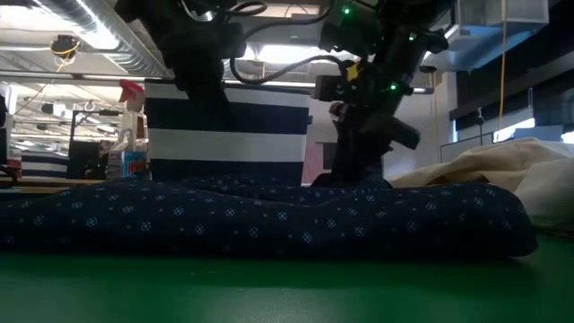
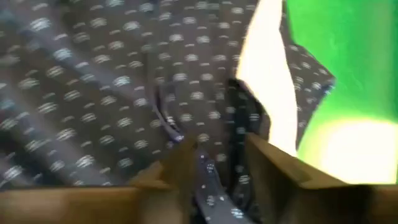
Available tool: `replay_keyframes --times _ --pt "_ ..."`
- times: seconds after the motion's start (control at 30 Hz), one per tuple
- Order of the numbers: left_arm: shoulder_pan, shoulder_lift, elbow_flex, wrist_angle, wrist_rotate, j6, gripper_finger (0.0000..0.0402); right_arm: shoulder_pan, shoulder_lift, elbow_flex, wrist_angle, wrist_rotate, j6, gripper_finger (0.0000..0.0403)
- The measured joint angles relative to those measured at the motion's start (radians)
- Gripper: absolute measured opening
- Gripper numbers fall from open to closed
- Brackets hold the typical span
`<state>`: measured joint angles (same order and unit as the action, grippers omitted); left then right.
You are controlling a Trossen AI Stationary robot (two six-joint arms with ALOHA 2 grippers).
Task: Fold laundry
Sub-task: Fold the blue polo shirt
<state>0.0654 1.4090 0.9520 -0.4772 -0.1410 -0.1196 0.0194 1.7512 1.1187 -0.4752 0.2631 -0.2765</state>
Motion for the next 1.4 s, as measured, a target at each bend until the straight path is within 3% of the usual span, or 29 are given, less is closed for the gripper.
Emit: replay_keyframes --times 0.13,0.2,0.6,0.7,0.83,0.97,1.2,1.4 --pt "0.0 0.0 0.0 0.0 -0.002 0.0 0.0153 -0.028 0.0 0.0 0.012 0.006 0.063 0.0038" --pt "0.0 0.0 0.0 0.0 -0.002 0.0 0.0153 -0.045 0.0 0.0 0.002 0.006 0.085 0.0011" --pt "0.0 0.0 0.0 0.002 -0.003 0.026 0.0153 -0.203 -0.041 0.084 -0.004 0.006 0.233 0.0007" --pt "0.0 0.0 0.0 0.003 -0.004 0.026 0.0153 -0.234 -0.041 0.085 0.005 -0.053 0.255 0.0003" --pt "0.002 0.008 0.001 0.018 -0.01 0.023 0.0153 -0.244 -0.041 0.085 -0.027 -0.17 0.317 0.0024" --pt "0.017 0.067 0.002 0.025 0.015 0.0 0.0153 -0.234 -0.047 0.085 -0.061 -0.228 0.337 0.0071" --pt "0.032 0.211 0.002 0.14 0.093 0.07 0.0153 -0.229 -0.047 0.085 -0.091 -0.226 0.356 0.0164" --pt "0.061 0.274 0.002 0.179 0.156 0.081 0.0153 -0.229 -0.047 0.085 -0.122 -0.226 0.356 0.02"
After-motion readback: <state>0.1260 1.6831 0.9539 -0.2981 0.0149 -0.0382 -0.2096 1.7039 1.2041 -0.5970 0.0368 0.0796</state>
